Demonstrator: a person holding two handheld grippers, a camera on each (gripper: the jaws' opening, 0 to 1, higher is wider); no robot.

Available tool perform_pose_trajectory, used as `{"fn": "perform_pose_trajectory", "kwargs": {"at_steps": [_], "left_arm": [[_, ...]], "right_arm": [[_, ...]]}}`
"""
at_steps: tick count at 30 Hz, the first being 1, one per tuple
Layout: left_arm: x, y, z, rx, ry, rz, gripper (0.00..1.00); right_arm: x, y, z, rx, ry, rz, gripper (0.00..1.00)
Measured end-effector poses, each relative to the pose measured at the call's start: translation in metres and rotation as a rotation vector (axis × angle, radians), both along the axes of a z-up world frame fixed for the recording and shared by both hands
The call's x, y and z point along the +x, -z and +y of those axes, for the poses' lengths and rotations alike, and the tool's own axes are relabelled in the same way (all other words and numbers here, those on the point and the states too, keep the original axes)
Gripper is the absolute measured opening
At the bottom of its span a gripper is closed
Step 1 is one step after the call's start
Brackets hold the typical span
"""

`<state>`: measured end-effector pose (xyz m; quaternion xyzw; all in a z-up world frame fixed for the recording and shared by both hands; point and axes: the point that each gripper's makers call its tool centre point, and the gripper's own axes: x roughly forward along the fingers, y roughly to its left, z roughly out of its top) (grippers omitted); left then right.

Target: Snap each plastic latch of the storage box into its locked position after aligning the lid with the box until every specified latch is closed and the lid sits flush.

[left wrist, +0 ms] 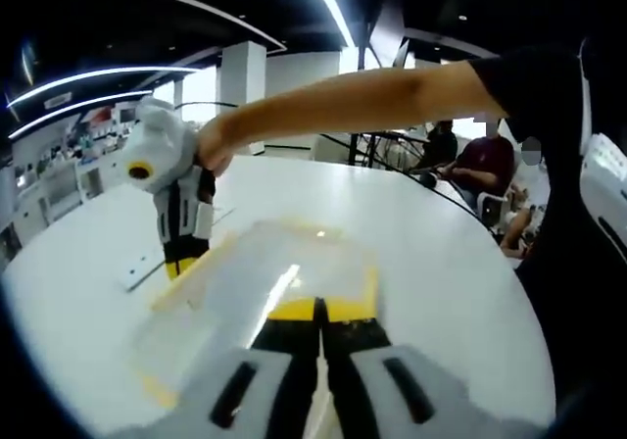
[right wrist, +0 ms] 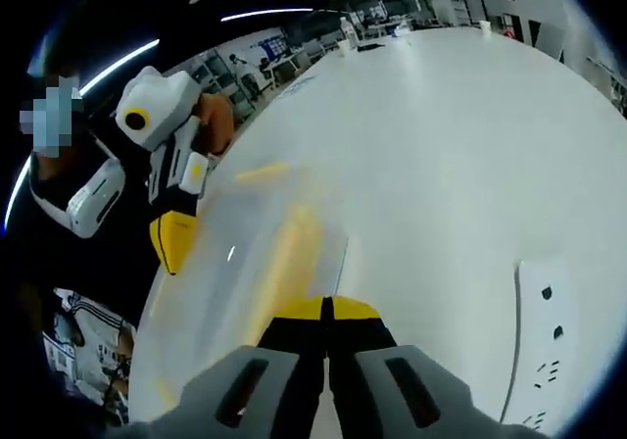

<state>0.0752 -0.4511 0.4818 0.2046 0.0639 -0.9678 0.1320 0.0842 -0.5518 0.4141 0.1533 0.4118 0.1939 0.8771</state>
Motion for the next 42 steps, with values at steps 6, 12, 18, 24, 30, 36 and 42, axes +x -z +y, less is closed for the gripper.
{"fn": "perform_pose_trajectory", "kwargs": {"at_steps": [6, 12, 18, 24, 30, 36, 42], "left_arm": [[-0.002, 0.001, 0.005, 0.014, -0.006, 0.004, 0.0], [0.0, 0.0, 0.009, 0.034, -0.004, 0.019, 0.0], [-0.001, -0.001, 0.012, 0.032, -0.001, 0.02, 0.0], [0.001, -0.004, 0.014, 0.035, -0.008, 0.033, 0.0], [0.001, -0.007, 0.012, 0.028, -0.031, 0.022, 0.0], [0.006, -0.007, 0.008, -0.01, -0.067, -0.004, 0.0], [0.014, -0.012, -0.012, -0.039, -0.197, -0.005, 0.0]], "right_arm": [[0.0, 0.0, 0.003, 0.044, 0.004, -0.004, 0.0], [0.006, 0.002, 0.013, 0.081, -0.003, 0.032, 0.0], [0.008, 0.004, 0.015, 0.062, -0.001, 0.027, 0.0], [0.01, 0.007, 0.014, 0.064, 0.007, 0.037, 0.0], [0.011, 0.007, 0.021, 0.05, 0.02, 0.019, 0.0], [0.017, 0.002, 0.013, -0.07, 0.017, -0.08, 0.0], [0.035, -0.012, 0.009, -0.215, 0.082, -0.145, 0.0]]}}
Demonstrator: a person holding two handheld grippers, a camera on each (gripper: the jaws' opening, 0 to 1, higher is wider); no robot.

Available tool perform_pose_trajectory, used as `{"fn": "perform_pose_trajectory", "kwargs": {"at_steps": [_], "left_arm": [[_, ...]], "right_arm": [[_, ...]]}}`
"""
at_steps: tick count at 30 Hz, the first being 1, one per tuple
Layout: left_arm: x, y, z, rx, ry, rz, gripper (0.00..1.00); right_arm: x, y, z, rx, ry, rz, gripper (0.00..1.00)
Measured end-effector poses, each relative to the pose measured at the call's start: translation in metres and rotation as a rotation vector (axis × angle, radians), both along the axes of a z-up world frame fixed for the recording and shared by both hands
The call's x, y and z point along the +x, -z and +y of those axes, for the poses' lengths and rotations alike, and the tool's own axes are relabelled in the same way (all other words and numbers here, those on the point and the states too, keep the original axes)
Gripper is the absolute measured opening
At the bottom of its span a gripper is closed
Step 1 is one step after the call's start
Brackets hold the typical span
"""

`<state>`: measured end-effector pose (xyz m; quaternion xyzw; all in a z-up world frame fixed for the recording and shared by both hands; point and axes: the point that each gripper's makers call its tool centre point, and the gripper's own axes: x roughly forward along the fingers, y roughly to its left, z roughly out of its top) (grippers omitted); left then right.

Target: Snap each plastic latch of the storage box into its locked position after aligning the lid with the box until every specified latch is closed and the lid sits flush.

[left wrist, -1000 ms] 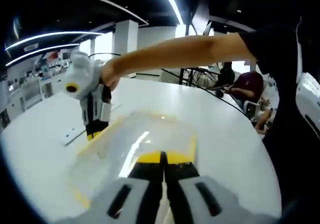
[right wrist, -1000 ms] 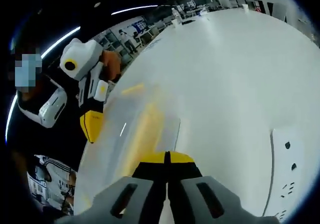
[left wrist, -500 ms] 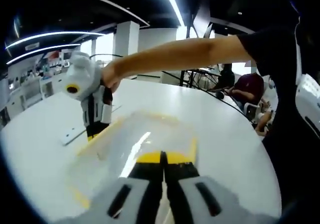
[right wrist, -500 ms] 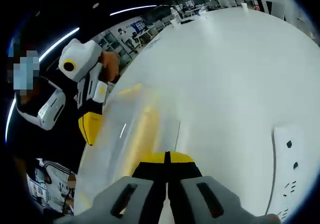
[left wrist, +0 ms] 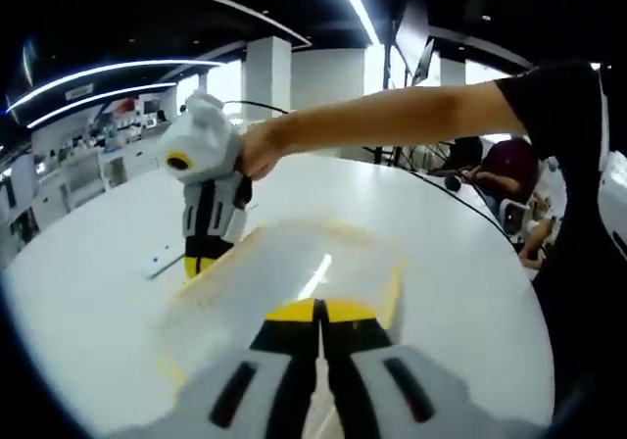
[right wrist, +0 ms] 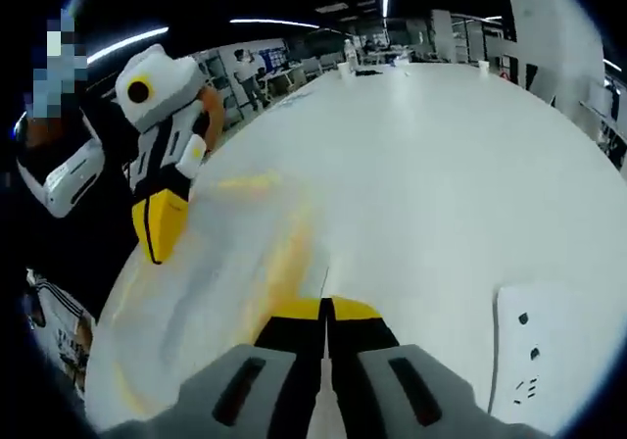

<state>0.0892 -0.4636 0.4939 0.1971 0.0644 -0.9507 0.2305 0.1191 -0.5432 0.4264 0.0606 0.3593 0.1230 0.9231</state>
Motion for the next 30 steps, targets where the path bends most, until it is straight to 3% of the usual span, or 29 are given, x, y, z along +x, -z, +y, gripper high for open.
{"fn": "perform_pose_trajectory", "kwargs": {"at_steps": [2, 4, 12, 14, 18, 22, 24, 27, 30], "left_arm": [[0.006, -0.01, -0.007, -0.025, -0.047, 0.05, 0.02], [0.013, -0.013, -0.01, -0.038, -0.081, 0.06, 0.02], [0.037, -0.03, -0.014, -0.167, -0.187, 0.095, 0.15], [0.044, -0.037, -0.014, -0.2, -0.225, 0.132, 0.19], [0.064, -0.052, -0.015, -0.269, -0.329, 0.222, 0.29], [0.078, -0.054, -0.009, -0.285, -0.379, 0.226, 0.34], [0.088, -0.053, -0.008, -0.337, -0.408, 0.174, 0.42], [0.099, -0.056, 0.0, -0.352, -0.446, 0.185, 0.47], [0.111, -0.061, 0.009, -0.365, -0.489, 0.204, 0.5]], "right_arm": [[0.001, -0.005, -0.004, -0.066, 0.033, -0.006, 0.0], [0.001, -0.009, -0.007, -0.094, 0.063, -0.017, 0.01], [-0.016, -0.058, -0.021, -0.287, 0.302, -0.157, 0.14], [-0.022, -0.072, -0.017, -0.314, 0.359, -0.208, 0.18], [-0.046, -0.101, -0.019, -0.431, 0.515, -0.301, 0.23], [-0.08, -0.125, -0.017, -0.477, 0.695, -0.39, 0.26], [-0.094, -0.138, -0.013, -0.477, 0.757, -0.454, 0.28], [-0.117, -0.147, -0.007, -0.474, 0.86, -0.471, 0.39], [-0.136, -0.16, 0.006, -0.497, 0.936, -0.513, 0.56]]}}
